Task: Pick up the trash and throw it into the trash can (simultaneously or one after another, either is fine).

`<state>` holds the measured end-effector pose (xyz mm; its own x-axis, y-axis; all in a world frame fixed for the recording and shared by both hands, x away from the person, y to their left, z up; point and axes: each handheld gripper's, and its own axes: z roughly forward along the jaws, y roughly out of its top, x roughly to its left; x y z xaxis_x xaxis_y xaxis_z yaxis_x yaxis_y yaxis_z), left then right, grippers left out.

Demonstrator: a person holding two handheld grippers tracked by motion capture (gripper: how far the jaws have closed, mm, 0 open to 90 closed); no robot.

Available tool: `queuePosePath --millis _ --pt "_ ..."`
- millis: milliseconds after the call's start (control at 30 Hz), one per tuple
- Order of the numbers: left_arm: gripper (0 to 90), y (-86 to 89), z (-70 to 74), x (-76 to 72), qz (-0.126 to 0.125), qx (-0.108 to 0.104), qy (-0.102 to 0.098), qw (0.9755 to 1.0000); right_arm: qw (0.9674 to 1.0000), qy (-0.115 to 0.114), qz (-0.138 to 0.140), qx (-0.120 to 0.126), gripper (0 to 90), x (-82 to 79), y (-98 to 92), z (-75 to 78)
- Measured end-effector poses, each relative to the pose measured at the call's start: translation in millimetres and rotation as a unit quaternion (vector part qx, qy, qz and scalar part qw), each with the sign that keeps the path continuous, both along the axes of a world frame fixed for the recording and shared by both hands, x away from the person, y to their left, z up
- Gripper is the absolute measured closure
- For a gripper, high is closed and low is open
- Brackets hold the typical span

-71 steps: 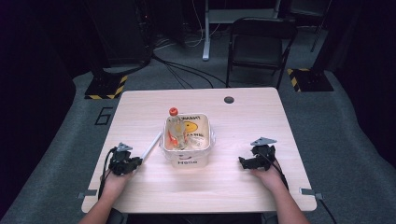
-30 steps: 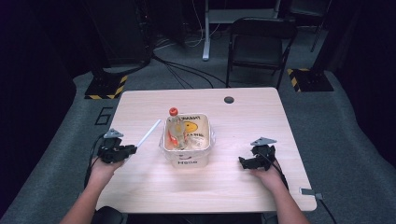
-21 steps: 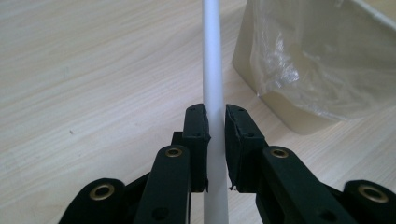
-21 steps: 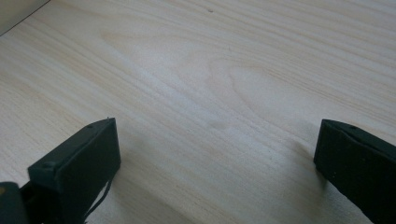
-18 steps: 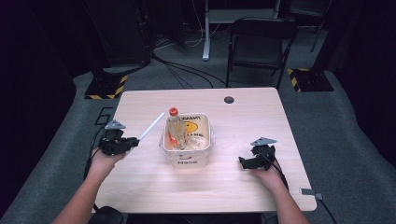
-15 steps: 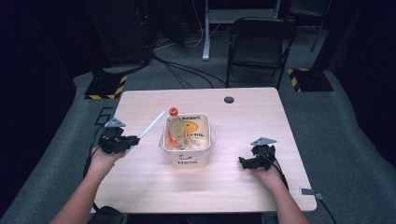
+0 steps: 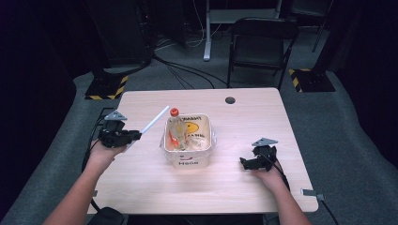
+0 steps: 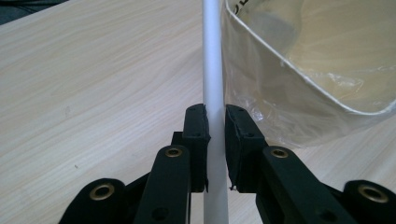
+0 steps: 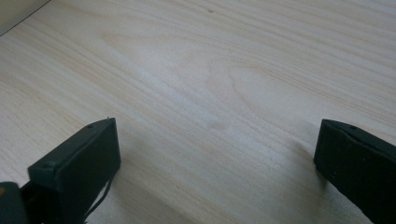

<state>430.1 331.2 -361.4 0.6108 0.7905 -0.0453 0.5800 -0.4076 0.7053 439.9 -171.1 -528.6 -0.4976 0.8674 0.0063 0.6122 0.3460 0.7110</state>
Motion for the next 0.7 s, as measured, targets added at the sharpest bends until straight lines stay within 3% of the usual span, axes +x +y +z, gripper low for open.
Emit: queuePosePath --millis 700 --pt "79.0 -13.9 38.2 -4.9 -0.030 0.007 -0.017 0.9994 1.0000 0.000 0.000 0.000 0.0 0.0 0.0 0.0"
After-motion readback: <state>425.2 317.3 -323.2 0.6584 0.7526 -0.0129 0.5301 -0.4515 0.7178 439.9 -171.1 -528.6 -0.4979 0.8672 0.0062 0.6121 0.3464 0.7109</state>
